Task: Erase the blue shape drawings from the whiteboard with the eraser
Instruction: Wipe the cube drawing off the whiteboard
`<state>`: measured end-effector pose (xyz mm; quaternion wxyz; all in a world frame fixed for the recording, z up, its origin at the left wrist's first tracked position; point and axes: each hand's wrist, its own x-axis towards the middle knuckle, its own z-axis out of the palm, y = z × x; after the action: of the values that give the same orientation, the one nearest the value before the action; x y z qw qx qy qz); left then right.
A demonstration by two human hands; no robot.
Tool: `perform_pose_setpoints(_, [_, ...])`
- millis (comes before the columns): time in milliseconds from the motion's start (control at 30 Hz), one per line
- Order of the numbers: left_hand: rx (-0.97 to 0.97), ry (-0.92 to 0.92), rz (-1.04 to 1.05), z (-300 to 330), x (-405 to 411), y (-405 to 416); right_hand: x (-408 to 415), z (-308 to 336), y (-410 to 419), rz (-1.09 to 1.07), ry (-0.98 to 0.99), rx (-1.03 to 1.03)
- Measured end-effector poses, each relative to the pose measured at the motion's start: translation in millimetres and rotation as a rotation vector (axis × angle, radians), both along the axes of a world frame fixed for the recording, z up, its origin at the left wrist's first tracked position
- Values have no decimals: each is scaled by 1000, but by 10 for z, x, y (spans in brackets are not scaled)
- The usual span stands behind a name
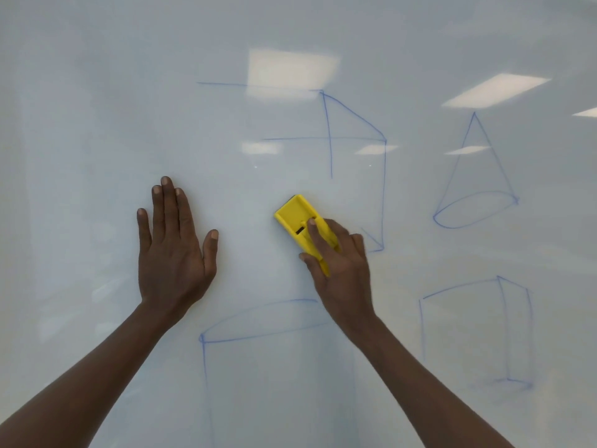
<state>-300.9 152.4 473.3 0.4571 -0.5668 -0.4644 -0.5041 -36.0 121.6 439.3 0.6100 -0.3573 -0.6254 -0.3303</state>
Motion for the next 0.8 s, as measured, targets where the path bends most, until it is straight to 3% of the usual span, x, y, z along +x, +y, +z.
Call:
perform_pose_setpoints(200, [-8,1,-10,-1,-8,0,214,-358,-26,-6,-115,-36])
perform_pose_setpoints(500, [-10,-15,-27,-11,7,-4,710,60,49,-39,47,-27])
perform_pose_setpoints(667, [8,-6,-25,-5,-7,10,684,-266,17,-37,-5,-56])
perform_pose_setpoints(800, [6,-13,-23,-7,-4,11,933,-546,20,-48,119,-60])
